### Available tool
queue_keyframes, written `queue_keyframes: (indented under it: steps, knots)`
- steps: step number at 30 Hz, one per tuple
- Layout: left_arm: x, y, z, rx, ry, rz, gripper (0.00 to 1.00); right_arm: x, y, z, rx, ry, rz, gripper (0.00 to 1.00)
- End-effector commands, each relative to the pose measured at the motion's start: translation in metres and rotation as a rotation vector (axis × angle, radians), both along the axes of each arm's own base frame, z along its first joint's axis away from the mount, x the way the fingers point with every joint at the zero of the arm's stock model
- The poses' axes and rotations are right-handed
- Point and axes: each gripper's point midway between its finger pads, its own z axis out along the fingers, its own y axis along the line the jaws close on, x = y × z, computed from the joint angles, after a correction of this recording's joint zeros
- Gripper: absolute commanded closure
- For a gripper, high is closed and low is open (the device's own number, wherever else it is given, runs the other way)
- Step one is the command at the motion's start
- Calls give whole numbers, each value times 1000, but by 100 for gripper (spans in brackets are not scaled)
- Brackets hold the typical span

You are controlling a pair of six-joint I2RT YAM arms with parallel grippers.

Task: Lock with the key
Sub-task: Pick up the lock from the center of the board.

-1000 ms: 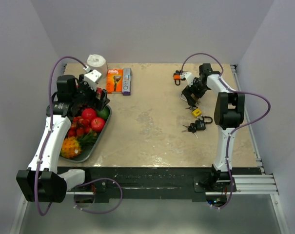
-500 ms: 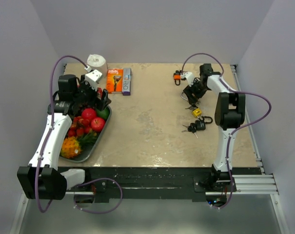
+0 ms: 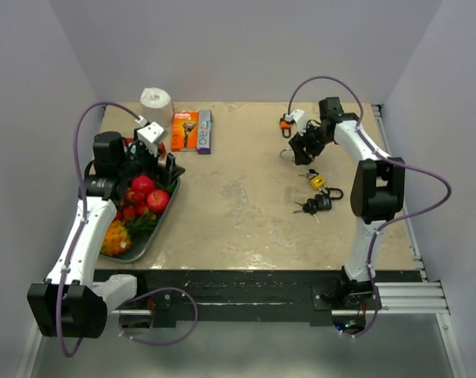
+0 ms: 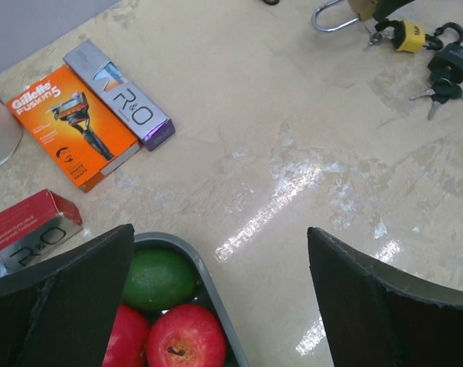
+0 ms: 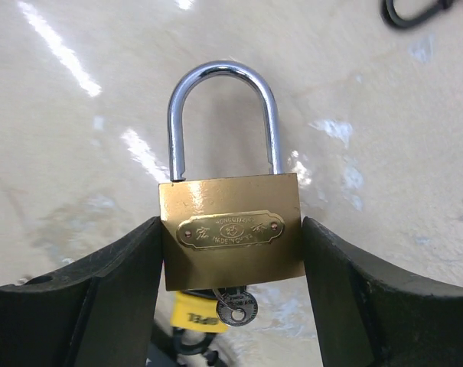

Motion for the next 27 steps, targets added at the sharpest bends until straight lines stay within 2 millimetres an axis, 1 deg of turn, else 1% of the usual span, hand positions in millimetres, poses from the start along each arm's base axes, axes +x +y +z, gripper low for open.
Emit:
queue_keyframes:
  steps: [1,2,3,4,5,6,8,9,10,11,12,13,14,15,16,17,18,20,21,22,23,24,25,26,27]
  knots:
    - [-5,-17,14,26,-110,-192,1,-22,48,52,162,-55,82,100]
    - [-8,-20,11,54,-134,-252,1,-27,52,52,174,-44,89,100]
    - [-18,-28,3,31,-114,-321,1,-37,61,53,200,-25,99,100]
    - [-21,-32,0,37,-140,-363,1,-41,65,53,214,-13,103,100]
    - [-24,-37,1,25,-176,-405,1,-47,69,54,226,3,107,100]
    - [-29,-39,-10,25,-180,-424,1,-56,77,50,242,35,113,100]
    - [-27,-41,-17,52,-230,-439,1,-69,87,49,277,74,129,100]
    - [-32,-46,-29,70,-228,-466,1,-80,93,42,290,114,128,100]
    - [-30,-47,-34,112,-262,-485,1,-86,97,40,304,132,132,100]
    - [-31,-48,-44,140,-256,-486,1,-90,99,39,312,140,134,100]
    - [-33,-53,-51,153,-258,-509,1,-100,103,31,319,177,129,100]
    - [-34,-55,-55,171,-272,-521,1,-104,104,29,329,193,126,100]
    - [-35,-56,-64,180,-276,-525,1,-108,107,27,349,208,128,100]
    - [-38,-61,-67,184,-290,-542,1,-116,110,22,360,243,120,100]
    - [-40,-64,-71,190,-299,-550,1,-119,112,22,376,258,114,100]
    - [-40,-65,-80,206,-313,-548,1,-124,117,22,409,287,118,100]
    - [-45,-73,-85,213,-323,-576,1,-129,119,20,428,322,100,100]
    - [-48,-78,-98,241,-353,-591,1,-136,124,21,466,362,96,100]
    - [-50,-86,-98,238,-380,-604,1,-138,125,21,478,388,77,100]
    - [-46,-90,-94,235,-422,-591,1,-138,126,21,491,394,75,100]
    - [-46,-90,-103,249,-417,-571,2,-141,128,20,499,412,69,100]
    - [-50,-99,-105,247,-427,-590,2,-144,130,22,521,438,62,100]
    - [-48,-105,-100,248,-476,-590,2,-146,131,20,532,457,57,100]
    - [-49,-107,-107,263,-479,-577,2,-149,132,19,541,474,55,100]
    - [-54,-119,-110,256,-490,-601,2,-152,135,20,562,498,51,100]
